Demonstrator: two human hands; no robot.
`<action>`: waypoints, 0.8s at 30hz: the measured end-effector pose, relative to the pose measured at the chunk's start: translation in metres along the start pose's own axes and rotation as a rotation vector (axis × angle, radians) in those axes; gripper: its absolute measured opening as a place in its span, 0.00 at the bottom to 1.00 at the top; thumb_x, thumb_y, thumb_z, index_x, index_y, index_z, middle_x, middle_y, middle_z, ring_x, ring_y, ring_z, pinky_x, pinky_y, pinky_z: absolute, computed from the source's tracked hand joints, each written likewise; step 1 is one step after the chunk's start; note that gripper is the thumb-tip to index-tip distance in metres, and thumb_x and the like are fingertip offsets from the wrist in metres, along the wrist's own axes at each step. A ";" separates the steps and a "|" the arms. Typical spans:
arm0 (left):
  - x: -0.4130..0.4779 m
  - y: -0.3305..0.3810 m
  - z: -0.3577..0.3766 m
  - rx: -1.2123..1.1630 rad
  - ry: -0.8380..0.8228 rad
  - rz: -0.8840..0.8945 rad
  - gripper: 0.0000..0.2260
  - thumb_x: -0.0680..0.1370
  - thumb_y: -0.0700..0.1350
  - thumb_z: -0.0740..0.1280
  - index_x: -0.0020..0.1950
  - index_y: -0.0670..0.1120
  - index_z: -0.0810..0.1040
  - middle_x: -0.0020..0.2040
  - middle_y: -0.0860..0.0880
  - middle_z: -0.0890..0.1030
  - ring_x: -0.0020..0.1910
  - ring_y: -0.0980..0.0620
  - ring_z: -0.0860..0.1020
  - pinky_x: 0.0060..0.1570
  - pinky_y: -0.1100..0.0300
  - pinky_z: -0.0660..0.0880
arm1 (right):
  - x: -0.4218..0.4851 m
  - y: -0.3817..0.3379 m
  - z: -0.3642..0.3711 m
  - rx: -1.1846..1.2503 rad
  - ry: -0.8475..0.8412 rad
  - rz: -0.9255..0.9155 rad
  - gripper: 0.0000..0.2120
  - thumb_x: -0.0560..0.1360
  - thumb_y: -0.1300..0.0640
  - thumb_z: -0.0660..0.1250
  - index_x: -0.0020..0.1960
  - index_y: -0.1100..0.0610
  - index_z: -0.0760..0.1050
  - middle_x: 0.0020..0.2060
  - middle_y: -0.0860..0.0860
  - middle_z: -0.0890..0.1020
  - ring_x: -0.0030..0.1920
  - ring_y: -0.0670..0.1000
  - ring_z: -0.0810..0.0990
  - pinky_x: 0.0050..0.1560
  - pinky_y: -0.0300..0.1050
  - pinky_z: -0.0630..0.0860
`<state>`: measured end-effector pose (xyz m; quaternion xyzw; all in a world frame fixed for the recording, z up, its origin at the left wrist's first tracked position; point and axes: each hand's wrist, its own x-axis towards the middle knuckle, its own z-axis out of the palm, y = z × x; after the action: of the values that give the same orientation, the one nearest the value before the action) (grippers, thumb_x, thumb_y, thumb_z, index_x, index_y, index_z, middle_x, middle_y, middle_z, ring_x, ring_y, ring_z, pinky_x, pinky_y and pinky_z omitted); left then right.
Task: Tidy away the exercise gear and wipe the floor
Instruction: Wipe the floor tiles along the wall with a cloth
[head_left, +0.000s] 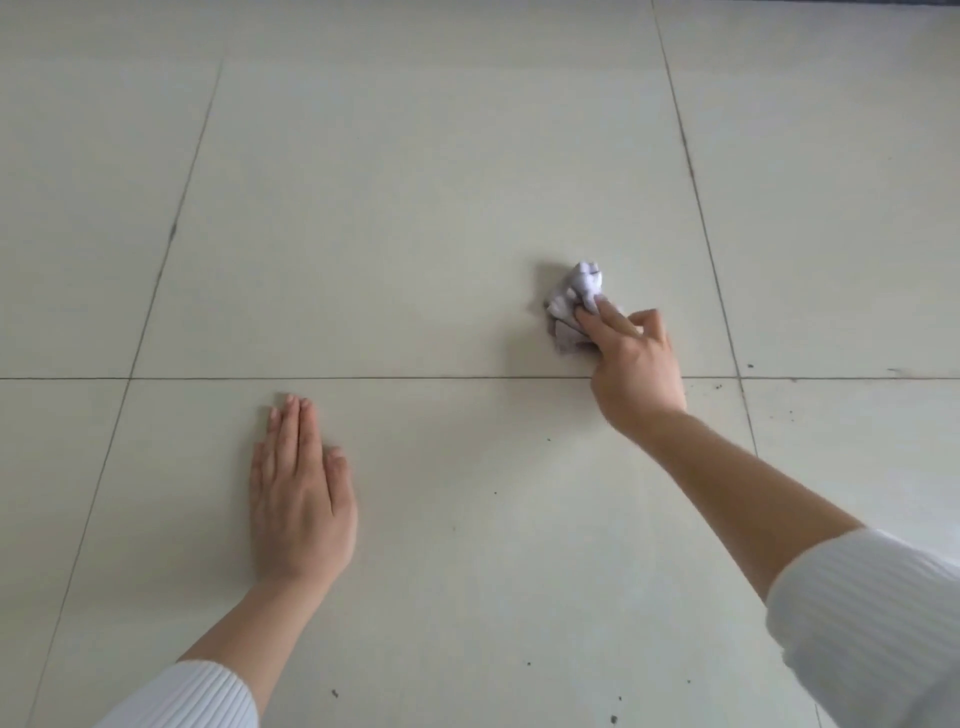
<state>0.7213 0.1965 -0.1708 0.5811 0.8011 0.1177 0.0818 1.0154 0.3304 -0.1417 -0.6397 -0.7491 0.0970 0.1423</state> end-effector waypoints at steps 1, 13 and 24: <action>0.000 0.001 0.000 -0.004 0.005 -0.005 0.27 0.79 0.50 0.46 0.76 0.39 0.60 0.77 0.44 0.58 0.77 0.48 0.55 0.75 0.52 0.51 | -0.013 -0.007 0.002 -0.001 0.020 -0.037 0.32 0.66 0.72 0.56 0.67 0.53 0.74 0.68 0.50 0.74 0.47 0.60 0.69 0.45 0.54 0.76; 0.047 0.034 0.006 0.062 -0.072 0.232 0.30 0.79 0.52 0.45 0.76 0.37 0.57 0.77 0.39 0.56 0.77 0.43 0.54 0.74 0.49 0.51 | -0.068 -0.009 0.001 -0.034 -0.308 -0.904 0.24 0.70 0.64 0.58 0.64 0.53 0.77 0.66 0.50 0.75 0.52 0.55 0.72 0.49 0.46 0.77; 0.114 0.040 0.017 0.079 -0.124 0.282 0.34 0.77 0.59 0.40 0.78 0.41 0.48 0.79 0.44 0.47 0.78 0.50 0.44 0.75 0.54 0.44 | 0.067 0.007 0.006 0.115 0.040 0.174 0.26 0.76 0.68 0.55 0.72 0.54 0.67 0.73 0.55 0.66 0.72 0.56 0.64 0.69 0.48 0.64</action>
<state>0.7271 0.3184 -0.1750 0.6966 0.7091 0.0601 0.0908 1.0103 0.3975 -0.1440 -0.6949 -0.6809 0.1393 0.1847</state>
